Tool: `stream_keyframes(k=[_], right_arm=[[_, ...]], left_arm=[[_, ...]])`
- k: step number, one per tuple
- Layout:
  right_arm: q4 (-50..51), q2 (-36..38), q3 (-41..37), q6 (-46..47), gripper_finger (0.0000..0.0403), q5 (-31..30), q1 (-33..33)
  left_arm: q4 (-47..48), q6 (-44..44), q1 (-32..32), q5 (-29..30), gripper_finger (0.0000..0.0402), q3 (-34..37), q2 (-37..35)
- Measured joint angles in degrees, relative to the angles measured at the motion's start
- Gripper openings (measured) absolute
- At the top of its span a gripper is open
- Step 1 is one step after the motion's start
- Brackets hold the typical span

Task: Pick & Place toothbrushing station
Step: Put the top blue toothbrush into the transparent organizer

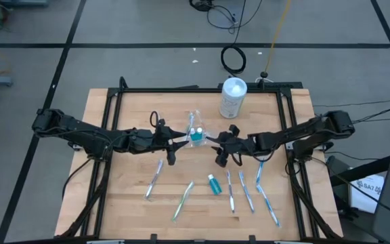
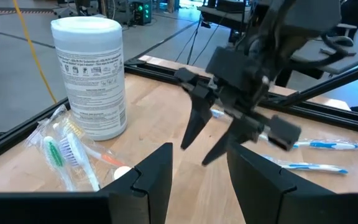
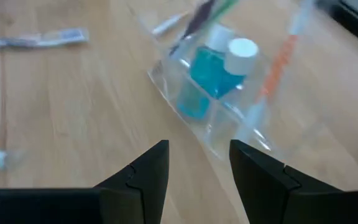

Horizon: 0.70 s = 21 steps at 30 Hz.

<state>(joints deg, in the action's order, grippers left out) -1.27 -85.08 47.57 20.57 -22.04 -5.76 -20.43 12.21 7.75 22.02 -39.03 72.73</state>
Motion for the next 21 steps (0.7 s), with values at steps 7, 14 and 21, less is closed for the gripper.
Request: stream_keyframes(k=[7, 14, 21], right_arm=[[17.3, 9.1, 0.0, 13.8, 0.0164, -0.1, -0.1], [33.9, 16.6, 0.0, 29.4, 0.0164, 1.3, -1.3], [49.3, 18.0, 0.0, 43.0, 0.0164, 9.8, -1.9]], left_arm=[[1.1, 0.0, 0.0, 0.1, 0.0157, 0.0, 0.0], [1.5, -0.4, 0.0, 0.4, 0.0157, 0.0, 0.0], [1.9, -1.2, -0.2, 0.5, 0.0157, 0.0, 0.0]])
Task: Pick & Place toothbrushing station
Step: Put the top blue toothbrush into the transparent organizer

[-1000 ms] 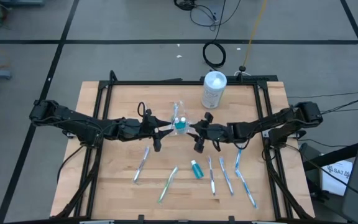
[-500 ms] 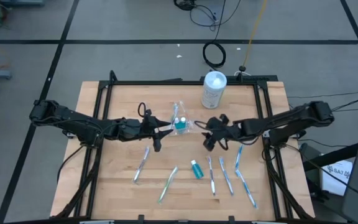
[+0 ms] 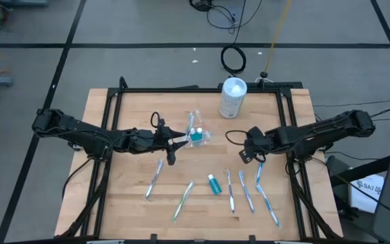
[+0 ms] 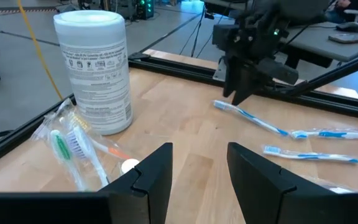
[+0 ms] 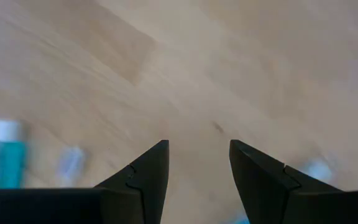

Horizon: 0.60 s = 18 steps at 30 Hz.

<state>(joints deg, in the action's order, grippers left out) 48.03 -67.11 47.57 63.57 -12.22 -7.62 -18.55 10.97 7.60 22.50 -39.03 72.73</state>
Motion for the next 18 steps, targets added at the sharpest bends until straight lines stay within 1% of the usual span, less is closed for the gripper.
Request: stream_keyframes(k=[3, 9, 18], right_arm=[[4.2, 0.0, 0.0, 3.8, 0.0164, 3.1, 0.0], [10.1, 0.0, 0.0, 8.3, 0.0164, 5.4, 0.0], [10.5, 0.0, -6.4, 15.3, 0.0164, 13.7, 0.0]], left_arm=[[0.1, -0.3, 0.0, 0.0, 0.0157, 0.0, 0.0], [0.1, -0.4, 0.0, 0.0, 0.0157, 0.0, 0.0], [0.4, -0.6, -0.1, 0.0, 0.0157, 0.0, 0.0]])
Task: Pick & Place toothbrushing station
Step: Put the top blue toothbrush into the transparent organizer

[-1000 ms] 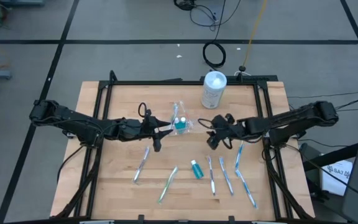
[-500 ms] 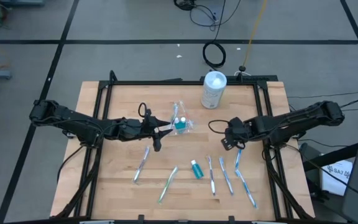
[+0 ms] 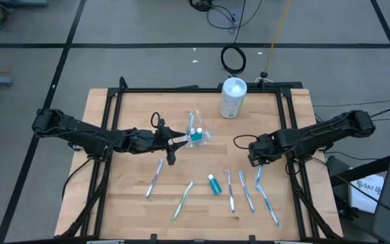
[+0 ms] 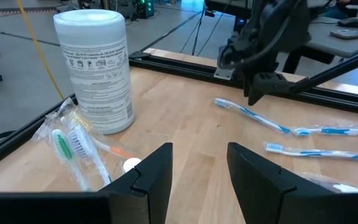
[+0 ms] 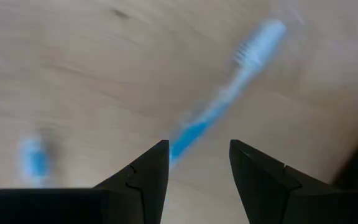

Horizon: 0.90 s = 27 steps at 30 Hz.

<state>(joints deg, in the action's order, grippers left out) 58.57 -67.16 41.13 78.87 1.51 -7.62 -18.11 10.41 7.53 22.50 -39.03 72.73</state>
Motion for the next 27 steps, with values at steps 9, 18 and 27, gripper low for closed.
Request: stream_keyframes(k=[9, 18, 27], right_arm=[[-4.4, 0.0, -4.8, 1.5, 0.0164, 0.3, 0.0], [-6.7, 0.0, -5.0, 1.5, 0.0164, -0.8, 0.0], [-6.6, -1.1, -5.0, 3.0, 0.0164, -7.6, 0.0]], left_arm=[[0.0, -0.3, 0.0, 0.0, 0.0157, 0.0, 0.0], [-0.1, -0.2, 0.0, 0.0, 0.0157, 0.0, 0.0], [-0.1, -0.2, 0.0, 0.0, 0.0157, 0.0, 0.0]])
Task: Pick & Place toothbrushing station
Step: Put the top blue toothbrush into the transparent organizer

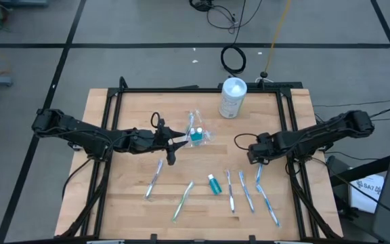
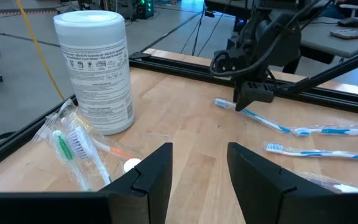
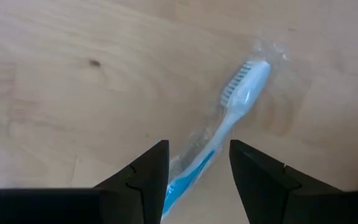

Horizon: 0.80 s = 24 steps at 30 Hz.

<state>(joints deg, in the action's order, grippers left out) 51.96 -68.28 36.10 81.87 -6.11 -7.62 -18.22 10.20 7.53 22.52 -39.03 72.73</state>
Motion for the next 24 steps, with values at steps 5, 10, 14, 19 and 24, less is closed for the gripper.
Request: stream_keyframes(k=[5, 10, 14, 19, 24], right_arm=[[-0.4, -2.2, 0.0, 0.0, 0.0164, 0.1, 0.0], [-1.8, -4.6, 0.0, -1.6, 0.0148, 0.1, 0.0], [-3.1, -6.4, 0.0, -2.2, 0.0119, 0.0, 0.0], [-5.1, -6.8, 0.0, -3.5, 0.0085, 0.0, 0.0], [-5.5, -6.7, 0.0, -3.7, 0.0062, 0.1, 0.0]], left_arm=[[0.0, 0.0, 0.0, 0.0, 0.0157, 0.0, 0.0], [0.0, 0.1, 0.0, 0.0, 0.0157, 0.0, 0.0], [0.0, 0.1, 0.0, 0.0, 0.0157, 0.0, 0.0], [0.0, 0.2, 0.0, 0.0, 0.0157, 0.0, 0.0], [0.0, 0.2, 0.0, 0.0, 0.0157, 0.0, 0.0]])
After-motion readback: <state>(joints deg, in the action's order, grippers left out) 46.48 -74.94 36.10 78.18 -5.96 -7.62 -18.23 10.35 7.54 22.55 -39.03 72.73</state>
